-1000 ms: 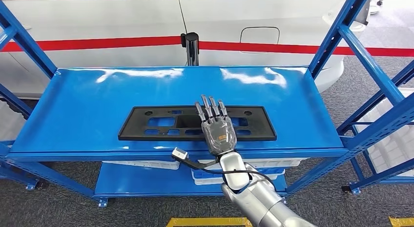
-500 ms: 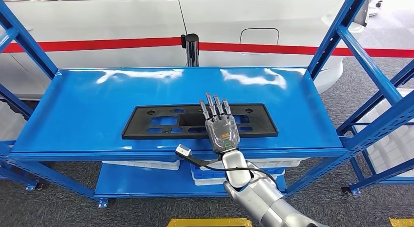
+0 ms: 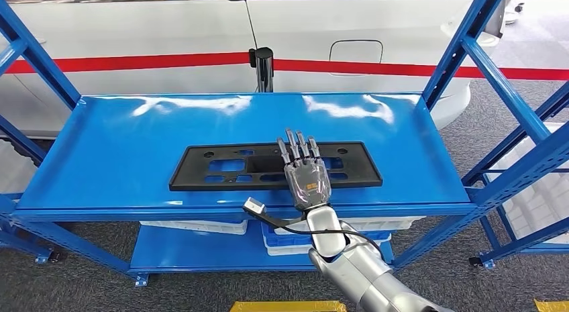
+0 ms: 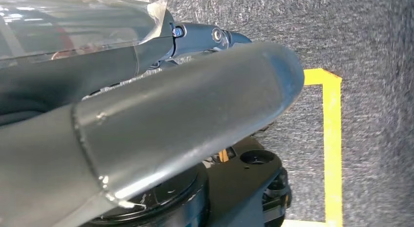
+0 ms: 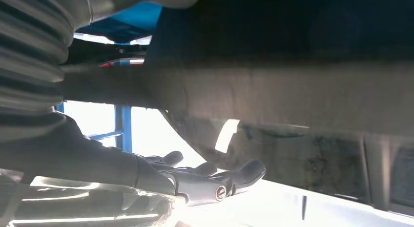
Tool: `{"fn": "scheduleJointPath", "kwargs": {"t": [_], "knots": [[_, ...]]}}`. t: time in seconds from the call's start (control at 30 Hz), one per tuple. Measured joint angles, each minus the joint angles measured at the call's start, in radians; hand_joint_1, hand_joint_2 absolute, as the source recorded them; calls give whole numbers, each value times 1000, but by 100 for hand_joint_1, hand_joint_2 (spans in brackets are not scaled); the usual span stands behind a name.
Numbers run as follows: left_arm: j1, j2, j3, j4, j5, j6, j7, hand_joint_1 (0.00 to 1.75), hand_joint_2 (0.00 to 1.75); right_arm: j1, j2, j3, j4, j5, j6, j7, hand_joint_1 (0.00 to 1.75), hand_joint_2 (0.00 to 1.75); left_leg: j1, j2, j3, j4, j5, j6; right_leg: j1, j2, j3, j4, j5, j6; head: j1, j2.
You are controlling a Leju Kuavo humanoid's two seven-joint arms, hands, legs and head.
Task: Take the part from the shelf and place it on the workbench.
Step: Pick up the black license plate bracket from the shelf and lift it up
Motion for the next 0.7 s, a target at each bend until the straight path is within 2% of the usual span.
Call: {"fn": "scheduleJointPath", "kwargs": {"t": [0.2, 0.23, 0.27, 0.33, 0.37, 0.4, 0.7], "knots": [[2, -7, 35, 0, 26, 8, 0, 0, 0, -13, 12, 6, 33, 0, -6, -20, 16, 175, 0, 0, 4, 0, -1, 0, 0, 0, 4, 0, -1, 2, 0, 0], [3, -8, 38, 0, 26, 8, 0, 0, 0, -14, 14, 6, 36, 0, -7, -20, 24, 175, 0, 0, 5, 0, -1, 0, 0, 0, 5, 0, -2, 2, 0, 0], [3, -8, 40, 0, 26, 8, 0, 0, 0, -16, 15, 6, 40, 0, -8, -21, 53, 175, 0, 0, 6, 0, -1, 0, 0, 0, 5, 0, -2, 2, 0, 0], [3, -10, 44, 0, 27, 9, 0, 0, 0, -17, 18, 7, 48, 0, -9, -21, 125, 175, 0, 0, 7, 0, -1, 0, 0, 0, 7, 0, -2, 2, 0, 0], [4, -11, 46, 0, 28, 11, 2, 0, 0, -17, 19, 7, 52, 0, -11, -24, 154, 175, 0, 0, 7, 0, -1, 0, 0, 0, 7, 0, -2, 2, 0, 0], [4, -12, 50, 0, 31, 15, 5, 0, 0, -17, 20, 9, 57, 0, -13, -29, 163, 175, 0, 0, 7, 0, -1, 0, 0, 0, 7, 0, -2, 2, 0, 0], [4, -33, 103, 1, 81, 89, 37, 0, 0, -48, 60, 38, 160, 0, -51, -78, 170, 175, 0, 2, 8, 0, -1, -1, 0, 2, 7, 0, -2, 2, 0, 0]]}}
